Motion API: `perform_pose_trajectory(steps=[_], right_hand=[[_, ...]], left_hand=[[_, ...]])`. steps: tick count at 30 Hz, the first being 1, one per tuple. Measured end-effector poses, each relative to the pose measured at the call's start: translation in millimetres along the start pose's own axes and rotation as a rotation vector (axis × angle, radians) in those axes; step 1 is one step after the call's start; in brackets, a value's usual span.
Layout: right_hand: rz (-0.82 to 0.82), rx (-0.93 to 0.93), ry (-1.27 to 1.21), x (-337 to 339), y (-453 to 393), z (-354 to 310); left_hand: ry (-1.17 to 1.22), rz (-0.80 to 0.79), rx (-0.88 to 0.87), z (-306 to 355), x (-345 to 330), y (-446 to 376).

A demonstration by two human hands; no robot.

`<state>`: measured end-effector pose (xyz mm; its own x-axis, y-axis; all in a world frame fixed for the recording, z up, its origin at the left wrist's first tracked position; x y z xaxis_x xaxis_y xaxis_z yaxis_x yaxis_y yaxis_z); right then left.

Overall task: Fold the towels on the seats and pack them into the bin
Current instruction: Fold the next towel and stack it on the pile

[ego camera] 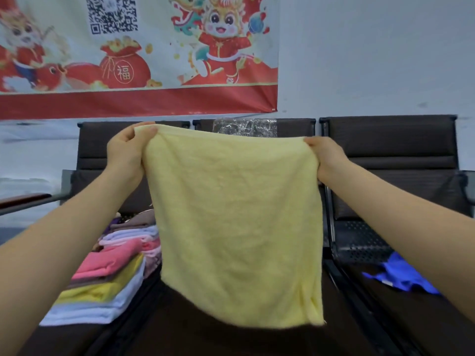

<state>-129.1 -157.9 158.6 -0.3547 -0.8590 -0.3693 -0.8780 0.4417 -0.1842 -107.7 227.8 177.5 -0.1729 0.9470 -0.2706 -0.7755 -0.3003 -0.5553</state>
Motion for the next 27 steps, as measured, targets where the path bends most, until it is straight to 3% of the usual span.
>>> perform_pose_trajectory(steps=[2,4,8,10,13,20,23,27], right_hand=[[-0.025,-0.123,-0.008,3.0,-9.9,23.9],[0.029,-0.218,0.061,15.1,-25.0,54.4],[0.082,-0.279,0.620,48.3,-53.6,118.6],[0.055,-0.252,0.847,58.3,-48.2,143.6],[0.018,-0.315,0.839,71.3,-50.0,187.0],[0.035,-0.352,0.659,80.1,-78.7,257.4],[-0.023,-0.337,0.817,83.3,-82.0,282.8],[-0.028,-0.360,0.934,88.2,-73.2,289.9]], left_hand=[[0.048,-0.037,0.095,-17.7,-7.7,0.0],[-0.086,-0.082,0.172,-51.6,-11.3,0.3],[-0.685,-0.215,0.114,-130.3,-3.8,8.4],[-0.825,-0.337,0.112,-168.9,-4.0,15.1],[-0.988,-0.440,0.115,-221.2,-3.9,22.3],[-0.984,-0.252,0.280,-298.8,5.7,13.4],[-0.992,-0.204,0.258,-324.5,10.0,21.3],[-1.067,-0.319,0.370,-363.4,19.2,46.8]])
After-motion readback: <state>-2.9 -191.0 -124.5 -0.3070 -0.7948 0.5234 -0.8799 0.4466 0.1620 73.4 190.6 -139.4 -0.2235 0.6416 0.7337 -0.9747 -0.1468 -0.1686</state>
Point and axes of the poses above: each hand's wrist, its own y-axis away from the middle knuckle, its own x-axis out of the back of the hand, z = x × y, the point moved 6 cm from there along -y, towards the middle knuckle, and after that the axes turned 1 degree about -x, right-handed, at the moved point
